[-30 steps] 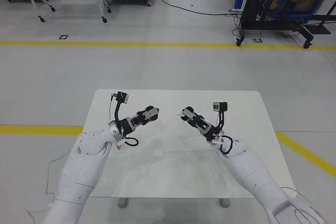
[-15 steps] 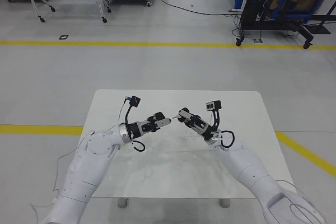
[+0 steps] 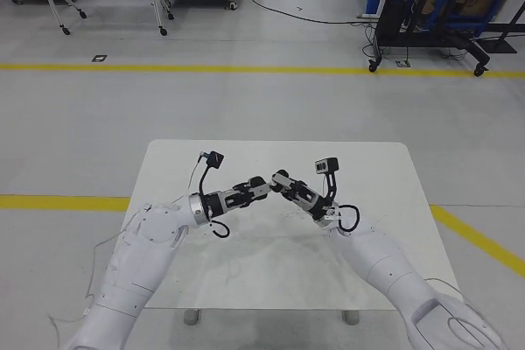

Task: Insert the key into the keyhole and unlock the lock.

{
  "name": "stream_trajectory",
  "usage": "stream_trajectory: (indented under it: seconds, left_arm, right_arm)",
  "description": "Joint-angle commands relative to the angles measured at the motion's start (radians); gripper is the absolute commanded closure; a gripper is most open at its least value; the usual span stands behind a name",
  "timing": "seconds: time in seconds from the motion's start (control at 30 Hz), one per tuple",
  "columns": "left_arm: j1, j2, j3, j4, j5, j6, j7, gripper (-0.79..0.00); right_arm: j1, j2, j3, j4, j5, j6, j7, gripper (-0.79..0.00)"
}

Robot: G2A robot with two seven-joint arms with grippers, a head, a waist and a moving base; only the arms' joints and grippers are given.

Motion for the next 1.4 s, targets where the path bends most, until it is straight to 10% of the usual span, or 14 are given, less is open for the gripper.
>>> stream_trajectory:
  seconds: [0.0,0.8,0.83,0.9,1.37]
  left_arm:
    - [0.000,0.001,0.003,0.000,0.001,0.004,0.004,-0.249]
    - [-0.005,0.011,0.018,0.003,0.056,0.040,0.068,0.000]
    - [-0.006,0.011,0.017,0.003,0.058,0.040,0.070,0.000]
    - [-0.006,0.013,0.014,0.004,0.061,0.040,0.074,0.000]
    - [0.000,0.018,-0.008,0.004,0.061,0.044,0.131,0.000]
  right_arm:
    - [0.002,0.000,-0.005,-0.002,-0.012,-0.003,-0.003,0.000]
    - [0.011,0.008,-0.012,-0.001,-0.085,-0.025,-0.025,0.000]
    - [0.011,0.008,-0.010,-0.002,-0.091,-0.025,-0.025,-0.102]
    - [0.010,0.008,-0.004,-0.004,-0.097,-0.025,-0.025,-0.785]
    - [0.009,0.008,0.004,-0.007,-0.108,-0.025,-0.025,-0.785]
